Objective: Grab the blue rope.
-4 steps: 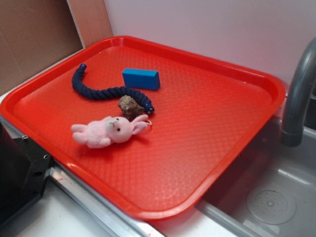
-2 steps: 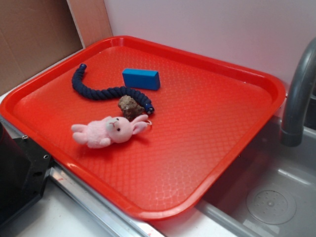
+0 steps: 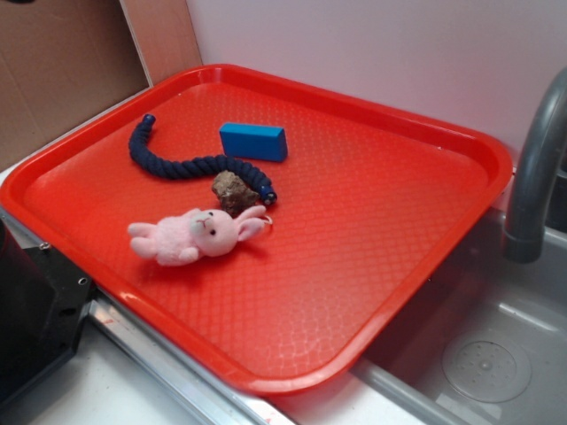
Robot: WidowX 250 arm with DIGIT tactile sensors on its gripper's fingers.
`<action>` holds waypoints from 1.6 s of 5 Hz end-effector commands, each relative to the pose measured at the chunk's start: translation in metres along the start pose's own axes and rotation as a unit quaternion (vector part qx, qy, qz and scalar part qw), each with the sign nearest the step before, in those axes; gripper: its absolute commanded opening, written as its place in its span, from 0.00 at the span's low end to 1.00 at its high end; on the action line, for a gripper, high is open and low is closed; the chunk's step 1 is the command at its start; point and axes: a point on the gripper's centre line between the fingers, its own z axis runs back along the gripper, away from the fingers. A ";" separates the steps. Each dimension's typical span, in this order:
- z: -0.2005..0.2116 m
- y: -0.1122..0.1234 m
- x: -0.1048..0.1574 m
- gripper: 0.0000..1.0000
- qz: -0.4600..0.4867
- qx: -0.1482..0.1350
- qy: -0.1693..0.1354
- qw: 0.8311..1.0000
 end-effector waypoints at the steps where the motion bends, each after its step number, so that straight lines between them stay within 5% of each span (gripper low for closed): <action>1: -0.020 0.028 0.016 1.00 0.188 0.005 -0.010 0.982; 3: -0.078 0.068 0.045 1.00 0.423 0.018 -0.061 0.904; 5: -0.143 0.094 0.059 1.00 0.605 0.084 -0.091 0.786; 7: -0.205 0.103 0.073 1.00 0.612 0.112 -0.104 0.776; 8: -0.215 0.107 0.074 0.53 0.617 0.105 -0.105 0.773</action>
